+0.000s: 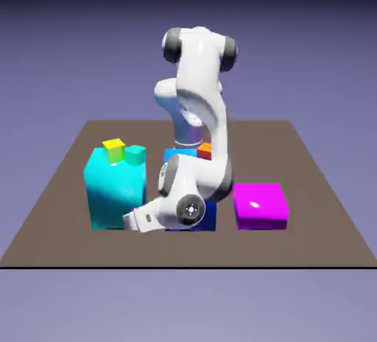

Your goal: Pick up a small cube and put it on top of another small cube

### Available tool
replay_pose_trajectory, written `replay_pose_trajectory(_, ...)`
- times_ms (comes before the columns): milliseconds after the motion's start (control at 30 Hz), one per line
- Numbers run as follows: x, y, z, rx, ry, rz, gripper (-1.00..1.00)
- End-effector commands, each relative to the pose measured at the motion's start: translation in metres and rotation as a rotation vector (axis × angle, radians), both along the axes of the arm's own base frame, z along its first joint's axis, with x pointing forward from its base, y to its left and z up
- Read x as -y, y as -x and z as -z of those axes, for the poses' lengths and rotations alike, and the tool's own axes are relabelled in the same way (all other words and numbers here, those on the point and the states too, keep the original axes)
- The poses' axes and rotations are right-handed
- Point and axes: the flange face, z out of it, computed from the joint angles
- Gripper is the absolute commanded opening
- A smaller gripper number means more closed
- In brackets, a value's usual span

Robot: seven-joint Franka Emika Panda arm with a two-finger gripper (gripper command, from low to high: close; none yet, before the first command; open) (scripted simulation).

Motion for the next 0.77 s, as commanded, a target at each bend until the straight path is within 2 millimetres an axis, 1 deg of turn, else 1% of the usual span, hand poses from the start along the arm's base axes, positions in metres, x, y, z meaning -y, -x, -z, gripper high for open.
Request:
replay_pose_trajectory(0,-0.009,0.003,-0.015,-0.003,-0.004,0.048,-1.0)
replay_pose_trajectory(167,-0.054,0.026,-0.097,-0.047,-0.023,0.249,-1.0)
replay_pose_trajectory(300,-0.089,0.053,-0.167,-0.107,-0.018,0.353,-1.0)
replay_pose_trajectory(333,-0.089,0.059,-0.17,-0.138,0.016,0.374,-1.0)
replay_pose_trajectory(400,-0.087,0.061,-0.166,-0.154,0.037,0.381,-1.0)
replay_pose_trajectory(600,-0.09,0.103,-0.126,-0.154,0.037,0.381,-1.0)
replay_pose_trajectory(633,-0.09,0.105,-0.124,-0.154,0.037,0.381,-1.0)
replay_pose_trajectory(667,-0.09,0.105,-0.124,-0.154,0.037,0.381,1.0)
replay_pose_trajectory(700,-0.09,0.105,-0.124,-0.154,0.037,0.381,1.0)
replay_pose_trajectory(733,-0.09,0.098,-0.13,-0.154,0.037,0.381,1.0)
